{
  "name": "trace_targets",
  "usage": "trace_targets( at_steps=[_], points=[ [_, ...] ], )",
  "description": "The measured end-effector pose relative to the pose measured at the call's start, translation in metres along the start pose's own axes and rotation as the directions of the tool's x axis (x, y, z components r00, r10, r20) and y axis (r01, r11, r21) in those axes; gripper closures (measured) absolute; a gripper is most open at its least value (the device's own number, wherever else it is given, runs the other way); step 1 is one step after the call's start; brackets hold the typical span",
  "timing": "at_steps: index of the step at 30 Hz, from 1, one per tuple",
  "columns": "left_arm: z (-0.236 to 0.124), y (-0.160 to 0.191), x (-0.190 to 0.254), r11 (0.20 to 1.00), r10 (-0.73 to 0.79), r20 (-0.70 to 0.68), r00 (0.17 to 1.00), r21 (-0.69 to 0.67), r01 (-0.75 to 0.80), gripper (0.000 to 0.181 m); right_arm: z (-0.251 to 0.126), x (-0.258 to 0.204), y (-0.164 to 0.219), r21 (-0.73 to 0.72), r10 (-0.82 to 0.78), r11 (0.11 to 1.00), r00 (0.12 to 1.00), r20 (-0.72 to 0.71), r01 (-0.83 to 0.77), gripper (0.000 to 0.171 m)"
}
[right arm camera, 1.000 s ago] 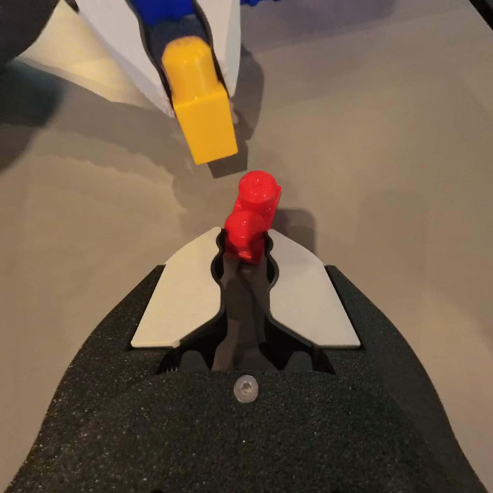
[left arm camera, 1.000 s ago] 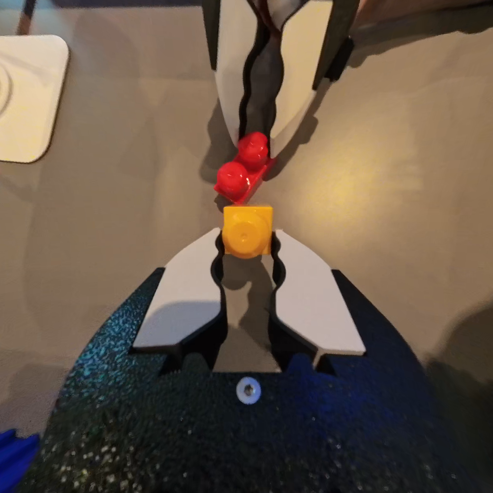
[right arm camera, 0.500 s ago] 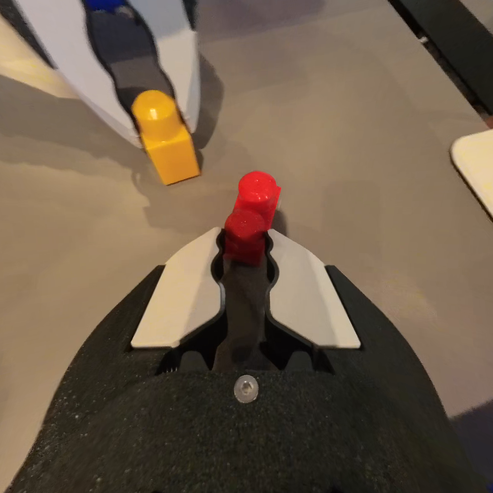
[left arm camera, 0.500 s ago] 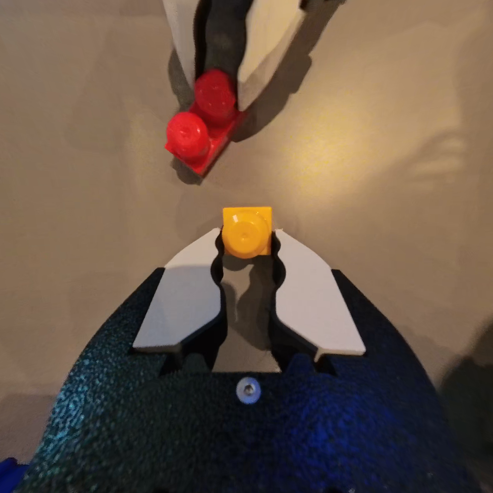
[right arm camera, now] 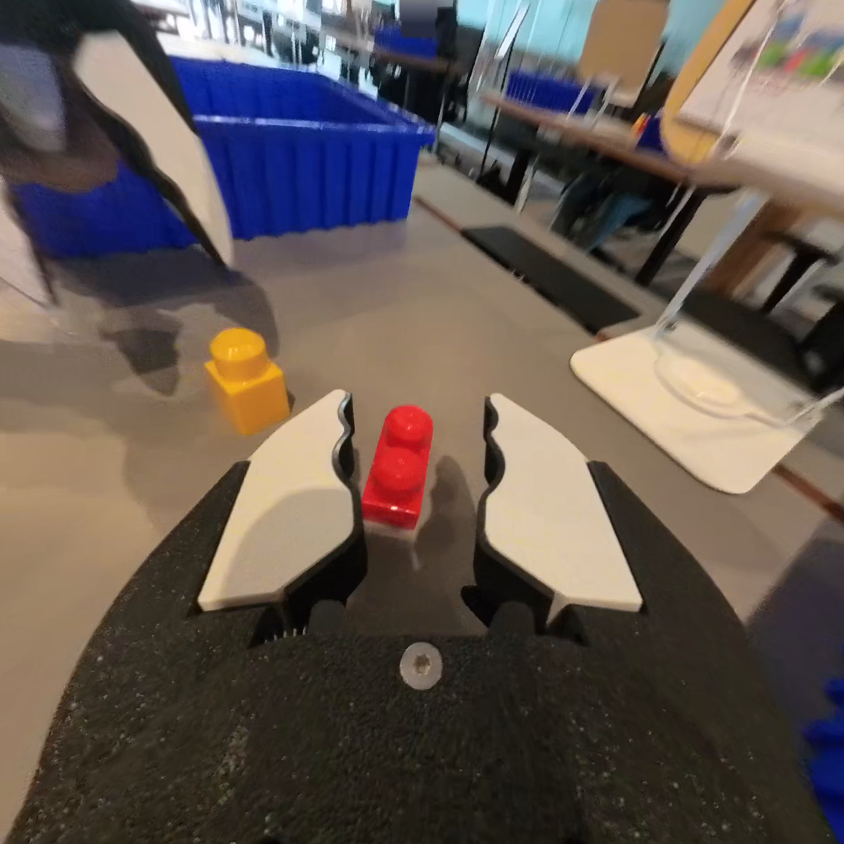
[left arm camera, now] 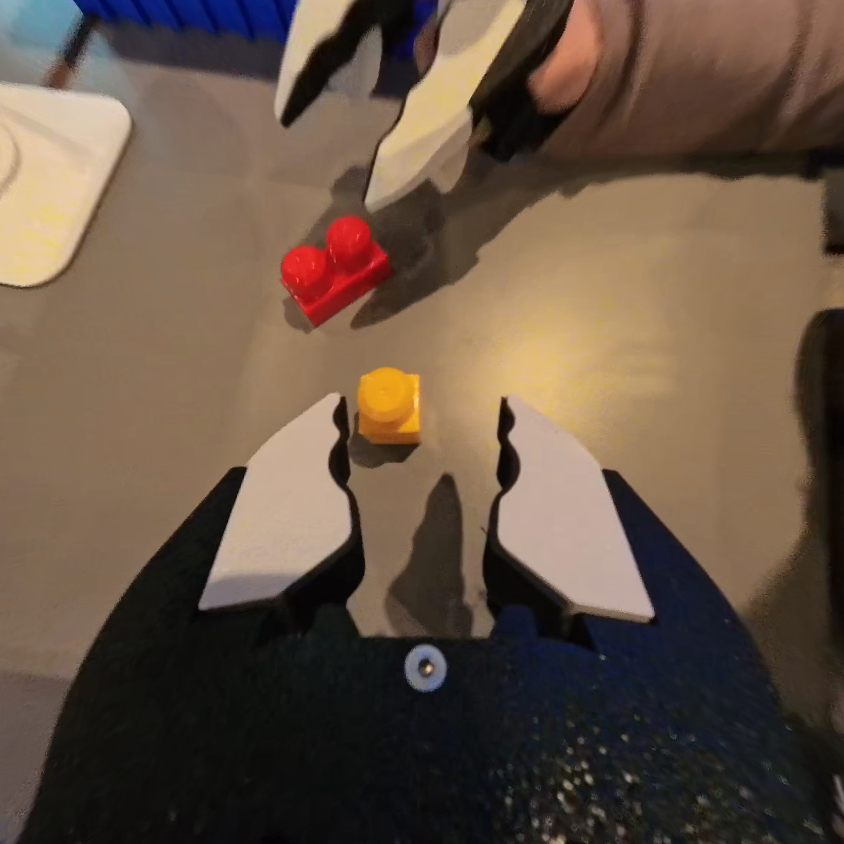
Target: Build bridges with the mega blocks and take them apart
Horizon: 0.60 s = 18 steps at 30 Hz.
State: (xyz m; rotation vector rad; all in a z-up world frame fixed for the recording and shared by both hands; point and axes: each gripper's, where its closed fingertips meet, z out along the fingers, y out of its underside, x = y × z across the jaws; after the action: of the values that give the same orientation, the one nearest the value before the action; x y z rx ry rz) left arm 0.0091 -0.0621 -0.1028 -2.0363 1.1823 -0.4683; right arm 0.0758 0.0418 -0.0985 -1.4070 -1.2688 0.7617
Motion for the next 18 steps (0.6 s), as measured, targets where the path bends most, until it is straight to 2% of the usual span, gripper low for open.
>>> trace_targets(
  at_steps=[1, 3, 5, 8, 10, 13, 18],
  points=[
    [-0.015, -0.007, 0.005, 0.999, 0.003, 0.01, 1.0, 0.048, -0.003, 0.118, -0.001, 0.0, -0.005, 0.032, -0.026, 0.999, 0.999, -0.025, 0.026, 0.117],
    [-0.049, -0.014, 0.006, 0.994, 0.013, 0.086, 0.996, 0.107, -0.022, 0.12, -0.002, -0.002, -0.014, 0.083, -0.074, 0.993, 0.995, -0.061, 0.078, 0.118],
    [-0.092, -0.011, -0.013, 0.992, -0.001, 0.249, 0.969, 0.123, -0.031, 0.123, -0.001, -0.007, -0.021, 0.137, -0.111, 0.983, 0.99, -0.09, 0.123, 0.119],
    [-0.167, 0.019, -0.073, 0.998, -0.05, 0.58, 0.813, 0.052, 0.024, 0.132, 0.002, -0.017, -0.028, 0.189, -0.164, 0.964, 0.979, -0.12, 0.185, 0.121],
    [-0.202, 0.054, -0.11, 0.991, -0.091, 0.679, 0.728, -0.011, 0.134, 0.13, 0.004, -0.022, -0.032, 0.204, -0.205, 0.951, 0.968, -0.146, 0.233, 0.122],
    [-0.214, 0.105, -0.157, 0.951, -0.19, 0.687, 0.701, -0.049, 0.306, 0.128, 0.007, -0.029, -0.033, 0.225, -0.231, 0.939, 0.962, -0.149, 0.26, 0.124],
    [-0.183, 0.174, -0.211, 0.851, -0.325, 0.628, 0.707, -0.131, 0.508, 0.118, 0.015, -0.035, -0.024, 0.194, -0.25, 0.943, 0.96, -0.122, 0.27, 0.124]
  ],
)
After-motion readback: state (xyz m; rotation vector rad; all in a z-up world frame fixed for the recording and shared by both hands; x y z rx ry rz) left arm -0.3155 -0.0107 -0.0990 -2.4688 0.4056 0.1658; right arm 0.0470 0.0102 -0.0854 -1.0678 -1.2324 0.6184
